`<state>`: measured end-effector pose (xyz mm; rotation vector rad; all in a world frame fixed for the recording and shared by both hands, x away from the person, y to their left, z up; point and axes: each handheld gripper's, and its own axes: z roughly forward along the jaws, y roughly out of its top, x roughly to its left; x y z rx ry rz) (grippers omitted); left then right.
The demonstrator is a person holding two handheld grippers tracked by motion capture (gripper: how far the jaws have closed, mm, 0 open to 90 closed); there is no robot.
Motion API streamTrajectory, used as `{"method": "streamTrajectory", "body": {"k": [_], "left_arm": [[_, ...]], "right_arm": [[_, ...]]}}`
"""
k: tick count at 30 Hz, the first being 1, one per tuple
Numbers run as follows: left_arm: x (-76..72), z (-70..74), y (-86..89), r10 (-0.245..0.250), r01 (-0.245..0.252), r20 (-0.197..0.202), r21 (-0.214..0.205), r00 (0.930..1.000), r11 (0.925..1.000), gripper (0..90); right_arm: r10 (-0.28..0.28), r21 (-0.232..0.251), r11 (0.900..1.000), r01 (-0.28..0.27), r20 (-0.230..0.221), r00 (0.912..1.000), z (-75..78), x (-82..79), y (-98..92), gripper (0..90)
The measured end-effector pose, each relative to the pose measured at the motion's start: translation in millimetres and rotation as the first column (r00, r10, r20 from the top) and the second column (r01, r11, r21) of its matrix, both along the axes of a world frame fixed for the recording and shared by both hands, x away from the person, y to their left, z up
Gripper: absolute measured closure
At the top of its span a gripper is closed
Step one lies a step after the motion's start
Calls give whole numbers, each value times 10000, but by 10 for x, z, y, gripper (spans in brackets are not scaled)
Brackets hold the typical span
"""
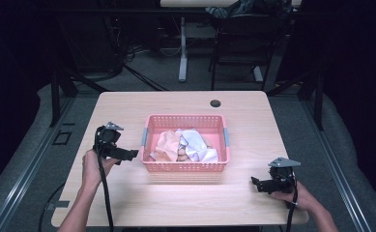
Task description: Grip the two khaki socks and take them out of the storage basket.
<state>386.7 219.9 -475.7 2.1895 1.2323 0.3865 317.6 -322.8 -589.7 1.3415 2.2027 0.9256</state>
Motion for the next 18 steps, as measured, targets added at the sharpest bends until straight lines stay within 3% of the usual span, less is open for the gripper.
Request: {"method": "streamTrajectory", "body": {"k": [9, 15, 18], "left_arm": [[119, 179, -284, -413, 404, 274, 335, 9988, 9986, 3], [199, 216, -508, -912, 898, 240, 568, 9955, 9943, 2], [245, 213, -607, -1103, 1096, 155, 389, 9938, 9932, 2]], "right_arm": [[0, -2, 10000, 0, 6, 10000, 0, -1, 0, 0], [-8, -3, 10000, 8, 13, 10000, 0, -2, 1, 0], [-5, -2, 10000, 5, 15, 10000, -1, -1, 1, 0]]}}
